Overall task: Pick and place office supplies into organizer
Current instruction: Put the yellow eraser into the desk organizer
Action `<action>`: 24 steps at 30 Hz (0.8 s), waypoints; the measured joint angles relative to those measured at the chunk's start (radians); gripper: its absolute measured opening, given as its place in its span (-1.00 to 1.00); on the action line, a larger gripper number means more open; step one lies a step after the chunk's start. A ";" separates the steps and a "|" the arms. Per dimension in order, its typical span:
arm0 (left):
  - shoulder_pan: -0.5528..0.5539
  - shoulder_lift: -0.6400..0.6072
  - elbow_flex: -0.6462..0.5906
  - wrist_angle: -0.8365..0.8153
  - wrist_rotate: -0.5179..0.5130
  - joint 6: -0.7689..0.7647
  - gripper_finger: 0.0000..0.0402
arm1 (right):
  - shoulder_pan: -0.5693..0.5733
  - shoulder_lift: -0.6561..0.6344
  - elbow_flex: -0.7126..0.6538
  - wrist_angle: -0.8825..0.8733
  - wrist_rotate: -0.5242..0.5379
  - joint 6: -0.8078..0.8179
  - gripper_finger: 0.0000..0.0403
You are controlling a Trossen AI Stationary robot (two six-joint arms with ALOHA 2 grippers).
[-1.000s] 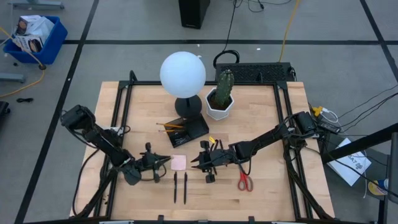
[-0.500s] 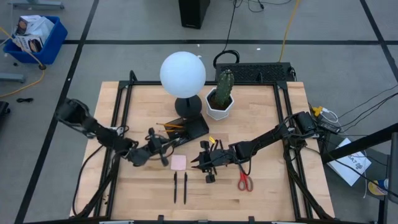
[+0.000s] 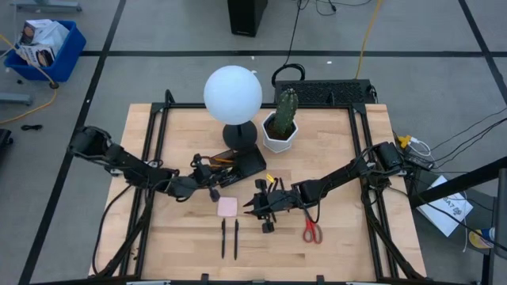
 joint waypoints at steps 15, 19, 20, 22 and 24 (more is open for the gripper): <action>0.000 0.000 0.000 0.000 0.003 -0.001 -0.75 | 0.000 0.000 0.000 0.000 0.000 0.000 -0.56; 0.000 0.000 0.000 0.000 -0.002 -0.012 -0.69 | 0.000 0.003 0.000 0.001 0.000 0.000 -0.56; 0.000 0.000 0.000 0.000 -0.002 -0.012 -0.69 | 0.000 0.003 0.000 0.001 0.000 0.000 -0.56; 0.000 0.000 0.000 0.000 -0.002 -0.012 -0.71 | 0.000 0.003 0.000 0.001 0.000 0.000 -0.56; 0.000 0.000 0.000 0.000 -0.002 -0.012 -0.75 | 0.000 0.003 0.000 0.001 0.000 0.000 -0.56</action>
